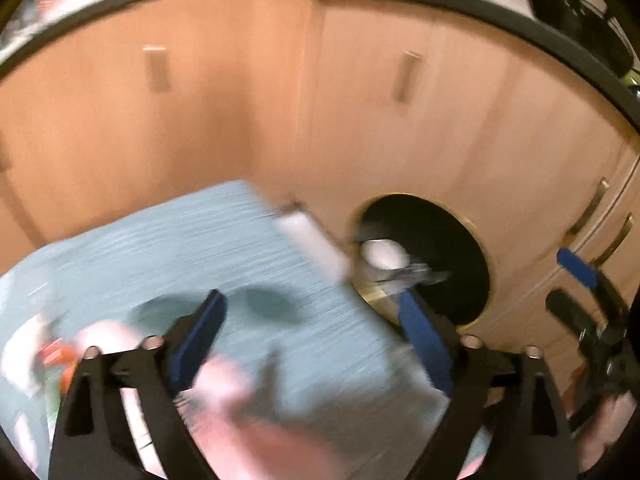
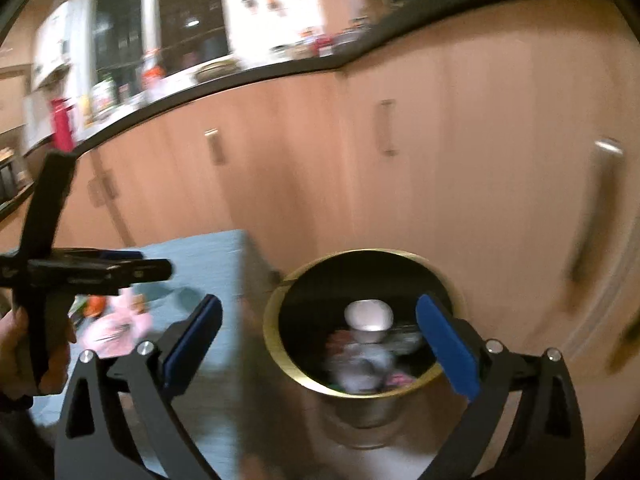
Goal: Collect trash
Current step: 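Open the left gripper over the bin to drop the white paper cup, then grasp the green-purple Doublemint gum pack with the left gripper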
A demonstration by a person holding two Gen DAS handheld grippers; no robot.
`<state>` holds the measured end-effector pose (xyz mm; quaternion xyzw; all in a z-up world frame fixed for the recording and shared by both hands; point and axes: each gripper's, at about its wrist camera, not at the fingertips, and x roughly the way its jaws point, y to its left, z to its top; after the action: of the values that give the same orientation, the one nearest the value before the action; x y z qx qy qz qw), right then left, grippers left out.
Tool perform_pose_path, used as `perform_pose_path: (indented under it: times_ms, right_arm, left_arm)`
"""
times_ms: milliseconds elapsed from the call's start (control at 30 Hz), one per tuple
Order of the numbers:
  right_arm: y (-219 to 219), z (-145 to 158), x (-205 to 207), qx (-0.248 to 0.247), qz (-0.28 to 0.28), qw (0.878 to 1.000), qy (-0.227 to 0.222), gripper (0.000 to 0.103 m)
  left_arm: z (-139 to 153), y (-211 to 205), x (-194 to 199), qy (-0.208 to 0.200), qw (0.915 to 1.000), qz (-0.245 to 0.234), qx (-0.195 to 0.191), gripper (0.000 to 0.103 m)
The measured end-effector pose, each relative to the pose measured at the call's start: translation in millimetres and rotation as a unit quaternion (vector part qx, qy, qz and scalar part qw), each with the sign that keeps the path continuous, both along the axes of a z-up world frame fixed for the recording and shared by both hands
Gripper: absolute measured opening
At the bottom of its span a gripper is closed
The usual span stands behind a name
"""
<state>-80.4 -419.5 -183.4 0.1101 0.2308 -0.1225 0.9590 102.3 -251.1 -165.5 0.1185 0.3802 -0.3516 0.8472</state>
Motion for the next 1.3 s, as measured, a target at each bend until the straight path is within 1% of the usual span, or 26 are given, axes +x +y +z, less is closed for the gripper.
perform_pose_path:
  times_ms: [67, 100, 133, 200, 267, 367, 400, 433, 467, 500, 533, 567, 600, 700, 767, 800, 933, 1000, 1133, 1300]
  right_arm:
    - [28, 3, 23, 0.01, 0.054, 0.998, 0.007, 0.099]
    - [48, 4, 40, 0.017, 0.092, 0.996, 0.014, 0.099]
    - [64, 5, 55, 0.022, 0.123, 0.992, 0.023, 0.099]
    - [96, 5, 84, 0.028, 0.175, 0.983, 0.042, 0.099]
    - [121, 4, 109, 0.019, 0.201, 0.978, 0.061, 0.099]
    - [152, 1, 144, -0.021, 0.219, 0.972, 0.085, 0.099]
    - [160, -2, 157, -0.029, 0.224, 0.97, 0.092, 0.097]
    - [163, -5, 166, -0.033, 0.226, 0.968, 0.1, 0.09]
    - [168, -11, 178, -0.041, 0.228, 0.966, 0.116, 0.078]
    - [171, -18, 184, -0.047, 0.23, 0.964, 0.126, 0.07]
    - [174, -26, 193, -0.052, 0.23, 0.962, 0.142, 0.058]
    - [175, -34, 199, -0.05, 0.226, 0.96, 0.156, 0.051]
    - [175, -41, 204, -0.048, 0.217, 0.961, 0.166, 0.05]
    - [172, -53, 210, -0.03, 0.213, 0.961, 0.171, 0.048]
    - [175, -57, 213, -0.028, 0.22, 0.959, 0.178, 0.039]
    - [178, -58, 214, -0.032, 0.223, 0.957, 0.182, 0.037]
    - [181, -62, 219, -0.037, 0.223, 0.956, 0.188, 0.022]
    - [182, -63, 219, -0.04, 0.226, 0.955, 0.187, 0.022]
    - [180, -50, 205, -0.033, 0.23, 0.959, 0.16, 0.022]
    - [172, -35, 180, -0.009, 0.231, 0.964, 0.129, 0.022]
  left_arm:
    - [1, 52, -5, -0.025, 0.9986, 0.045, 0.012, 0.094]
    - [2, 75, -7, -0.033, 0.9973, 0.063, 0.019, 0.094]
    - [0, 105, -8, -0.044, 0.9942, 0.094, 0.03, 0.094]
    - [-4, 155, -4, -0.05, 0.9873, 0.145, 0.042, 0.094]
    - [-7, 206, -1, -0.049, 0.9774, 0.2, 0.048, 0.094]
    - [-8, 260, 2, -0.049, 0.964, 0.258, 0.04, 0.094]
    - [-10, 274, 4, -0.047, 0.9614, 0.269, 0.034, 0.094]
    - [-7, 281, 5, -0.044, 0.9599, 0.275, 0.03, 0.094]
    - [-8, 288, 5, -0.042, 0.9587, 0.28, 0.024, 0.094]
    - [-10, 292, 5, -0.04, 0.9585, 0.281, 0.021, 0.094]
    - [-11, 295, 5, -0.039, 0.9589, 0.28, 0.019, 0.094]
    - [-11, 296, 5, -0.039, 0.9595, 0.278, 0.019, 0.094]
    - [-14, 296, 5, -0.038, 0.9607, 0.274, 0.019, 0.094]
    - [-18, 289, 0, -0.043, 0.9639, 0.262, 0.021, 0.094]
    - [-21, 284, -2, -0.047, 0.9659, 0.254, 0.022, 0.094]
    - [-22, 283, -1, -0.045, 0.9668, 0.251, 0.021, 0.094]
    - [-27, 278, 4, -0.041, 0.968, 0.247, 0.02, 0.094]
    - [-30, 276, 8, -0.036, 0.9688, 0.244, 0.022, 0.094]
    - [-32, 268, 17, -0.031, 0.9732, 0.227, 0.02, 0.094]
    - [-37, 236, 34, -0.014, 0.9852, 0.17, 0.014, 0.094]
